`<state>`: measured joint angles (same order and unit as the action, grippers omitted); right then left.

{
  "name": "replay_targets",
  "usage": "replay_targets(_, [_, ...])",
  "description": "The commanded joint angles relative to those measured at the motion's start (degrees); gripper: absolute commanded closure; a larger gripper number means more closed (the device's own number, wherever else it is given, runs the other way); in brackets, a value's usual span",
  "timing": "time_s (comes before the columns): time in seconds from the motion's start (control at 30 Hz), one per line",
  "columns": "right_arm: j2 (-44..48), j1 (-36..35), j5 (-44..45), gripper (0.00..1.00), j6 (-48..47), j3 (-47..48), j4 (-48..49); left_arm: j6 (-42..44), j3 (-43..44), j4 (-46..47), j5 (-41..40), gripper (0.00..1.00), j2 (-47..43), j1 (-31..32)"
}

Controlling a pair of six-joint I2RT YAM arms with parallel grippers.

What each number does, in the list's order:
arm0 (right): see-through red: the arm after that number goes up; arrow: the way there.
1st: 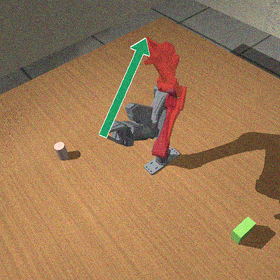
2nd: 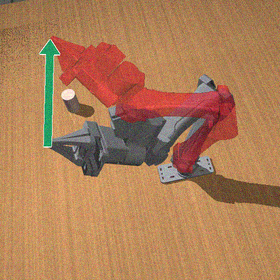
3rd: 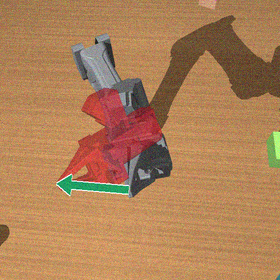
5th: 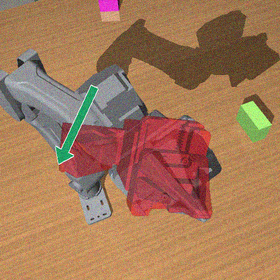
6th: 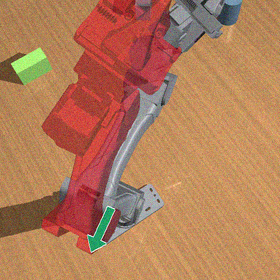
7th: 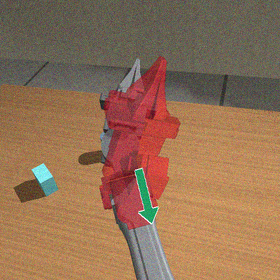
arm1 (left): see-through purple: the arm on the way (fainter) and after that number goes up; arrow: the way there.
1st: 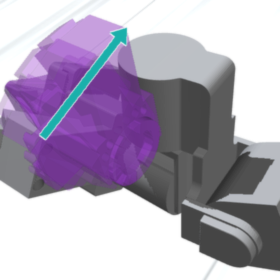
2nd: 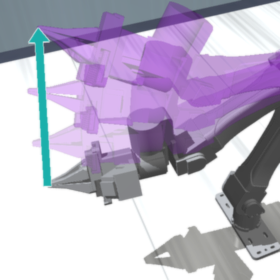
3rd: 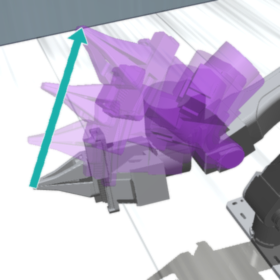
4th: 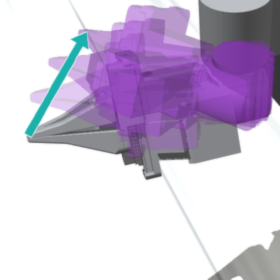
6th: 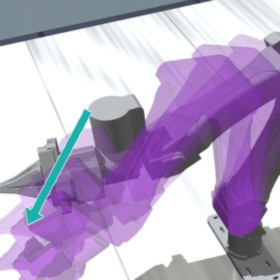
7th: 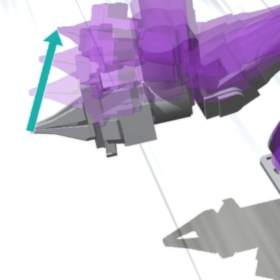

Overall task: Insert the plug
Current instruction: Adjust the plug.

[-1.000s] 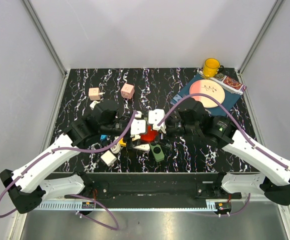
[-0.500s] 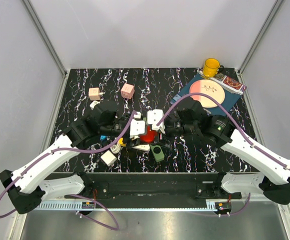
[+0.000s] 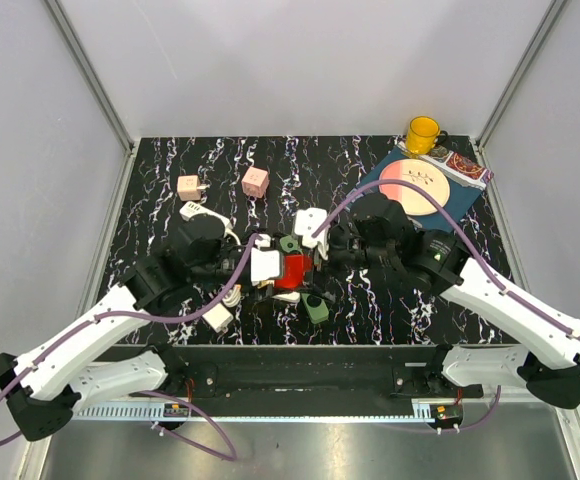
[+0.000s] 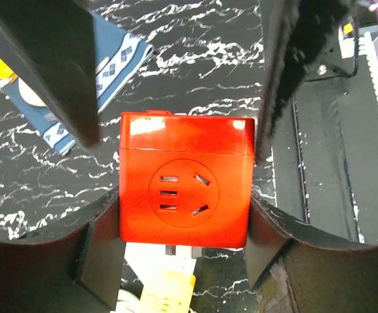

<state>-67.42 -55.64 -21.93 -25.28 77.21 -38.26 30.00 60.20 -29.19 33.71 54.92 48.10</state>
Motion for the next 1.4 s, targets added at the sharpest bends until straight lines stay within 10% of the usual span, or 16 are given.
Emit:
replay_targets(0.0, [1.2, 0.3, 5.8, 0.00, 10.5, 0.1, 4.9, -1.4, -5.5, 9.6, -9.9, 1.00, -4.7, 0.2])
replay_targets(0.6, [1.9, 2.5, 22.1, 0.00, 56.5, -3.7, 6.8, -16.1, -19.3, 33.7, -26.3, 0.99, -8.2, 2.9])
replay_targets(1.2, [-6.0, 12.7, 0.9, 0.00, 58.9, -5.2, 12.3, -18.4, -21.8, 42.8, -26.8, 0.99, -6.2, 5.7])
replay_targets(1.37, [-6.3, 13.4, -1.4, 0.14, 58.4, -5.6, 12.7, -18.9, -21.8, 43.4, -26.7, 0.98, -4.9, 6.2])
